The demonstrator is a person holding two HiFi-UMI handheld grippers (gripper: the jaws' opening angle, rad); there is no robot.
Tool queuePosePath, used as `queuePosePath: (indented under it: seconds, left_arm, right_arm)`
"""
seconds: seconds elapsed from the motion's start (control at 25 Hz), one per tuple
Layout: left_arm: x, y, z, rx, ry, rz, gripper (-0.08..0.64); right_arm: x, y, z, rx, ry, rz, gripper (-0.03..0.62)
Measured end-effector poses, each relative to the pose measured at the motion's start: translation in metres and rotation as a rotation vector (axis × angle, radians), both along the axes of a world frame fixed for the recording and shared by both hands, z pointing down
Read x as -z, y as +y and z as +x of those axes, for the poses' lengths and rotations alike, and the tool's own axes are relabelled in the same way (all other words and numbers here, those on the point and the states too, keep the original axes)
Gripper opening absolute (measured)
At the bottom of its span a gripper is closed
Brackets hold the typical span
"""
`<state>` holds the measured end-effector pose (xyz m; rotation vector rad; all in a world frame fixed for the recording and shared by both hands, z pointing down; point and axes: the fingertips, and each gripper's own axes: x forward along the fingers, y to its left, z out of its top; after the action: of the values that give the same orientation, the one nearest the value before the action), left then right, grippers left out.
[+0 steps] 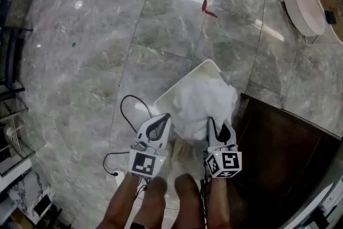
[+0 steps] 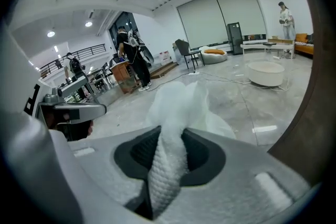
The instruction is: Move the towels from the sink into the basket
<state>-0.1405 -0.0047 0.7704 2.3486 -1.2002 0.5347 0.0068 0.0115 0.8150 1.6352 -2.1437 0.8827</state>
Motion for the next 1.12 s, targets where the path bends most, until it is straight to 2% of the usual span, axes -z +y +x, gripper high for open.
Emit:
queuePosePath:
  seconds: [0.28,0.52,0.6,0.72,0.84,1.12]
  left_arm:
    - [-0.050,0.002,0.002,0.025,0.002,-0.030,0.009]
    - [-0.063,0.003,-0.001,0.049,-0.001,-0.055,0.009]
    - [-0.066,0.004,0.000,0.052,-0.003,-0.065,0.009]
    - [-0.068,0.002,0.004,0.046,-0.003,-0.065,0.009]
    - [-0.068,0.001,0.009,0.037,0.006,-0.060,0.009]
    - [-0.060,-0.003,0.013,0.020,0.013,-0.047,0.009]
  right_arm:
    - [-0.066,0.001,0.005,0.012,-0.003,-0.040,0.098]
    - [-0.079,0.001,0.004,0.025,-0.025,-0.042,0.100]
    - [-0.081,0.001,0.004,0.022,-0.051,-0.035,0.146]
    - [-0.085,-0.001,0.003,0.018,-0.093,-0.044,0.335]
    - [-0.086,-0.003,0.005,0.014,-0.088,-0.049,0.356]
    - [-0.076,-0.007,0.007,0.015,-0.057,-0.038,0.356]
